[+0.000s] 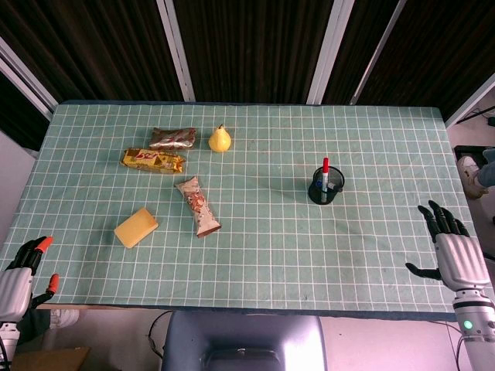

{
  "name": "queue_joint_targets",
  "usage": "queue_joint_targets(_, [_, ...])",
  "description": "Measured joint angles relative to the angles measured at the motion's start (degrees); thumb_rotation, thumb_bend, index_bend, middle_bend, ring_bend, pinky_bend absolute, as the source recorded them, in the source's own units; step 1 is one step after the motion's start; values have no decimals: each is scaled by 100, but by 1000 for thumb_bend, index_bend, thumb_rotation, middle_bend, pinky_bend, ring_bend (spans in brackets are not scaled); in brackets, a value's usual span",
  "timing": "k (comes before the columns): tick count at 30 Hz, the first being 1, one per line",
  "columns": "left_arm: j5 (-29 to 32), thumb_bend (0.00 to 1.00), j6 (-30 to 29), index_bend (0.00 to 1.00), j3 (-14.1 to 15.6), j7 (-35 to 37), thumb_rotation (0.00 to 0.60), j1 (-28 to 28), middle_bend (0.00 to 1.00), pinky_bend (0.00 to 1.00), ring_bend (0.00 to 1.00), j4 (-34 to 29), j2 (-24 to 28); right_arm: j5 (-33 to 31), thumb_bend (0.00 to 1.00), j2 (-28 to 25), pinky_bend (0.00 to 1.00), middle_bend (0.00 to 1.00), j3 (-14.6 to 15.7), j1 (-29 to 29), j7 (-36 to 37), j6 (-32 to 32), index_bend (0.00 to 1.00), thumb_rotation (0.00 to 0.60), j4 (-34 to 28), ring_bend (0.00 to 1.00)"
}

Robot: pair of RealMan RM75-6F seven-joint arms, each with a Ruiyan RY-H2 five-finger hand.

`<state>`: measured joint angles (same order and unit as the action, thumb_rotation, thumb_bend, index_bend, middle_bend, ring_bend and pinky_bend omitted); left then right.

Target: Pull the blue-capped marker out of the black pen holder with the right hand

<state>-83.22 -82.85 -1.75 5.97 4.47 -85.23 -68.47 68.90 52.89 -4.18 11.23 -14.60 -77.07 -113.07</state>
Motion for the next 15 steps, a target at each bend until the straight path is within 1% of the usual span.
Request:
queue_joint_targets(6, [-97,456,-62,108,-8,46,600,0,49,322,45,31,7,33,146,70,249,69,-39,-4,13,-24,7,600,56,59])
queue_joint_targets(10, [-172,456,-24,109,11,97,600,41,51,321,46,115,-15,109,146,186,249,70,-74,20,43,-33,55,600,183,62])
queue_joint_targets(12, [-197,456,30,111,33,148,600,64,51,321,46,153,-26,140,146,314,259,99,-130,51,84,-52,87,600,313,100])
queue_joint_targets(14, [-206,456,59,111,53,181,600,72,51,321,47,183,-47,164,148,460,389,216,-217,124,107,-51,137,600,493,246])
queue_joint_targets(15, [-207,456,68,111,61,196,600,71,52,321,47,187,-58,170,150,525,548,334,-262,169,109,-43,169,600,583,391])
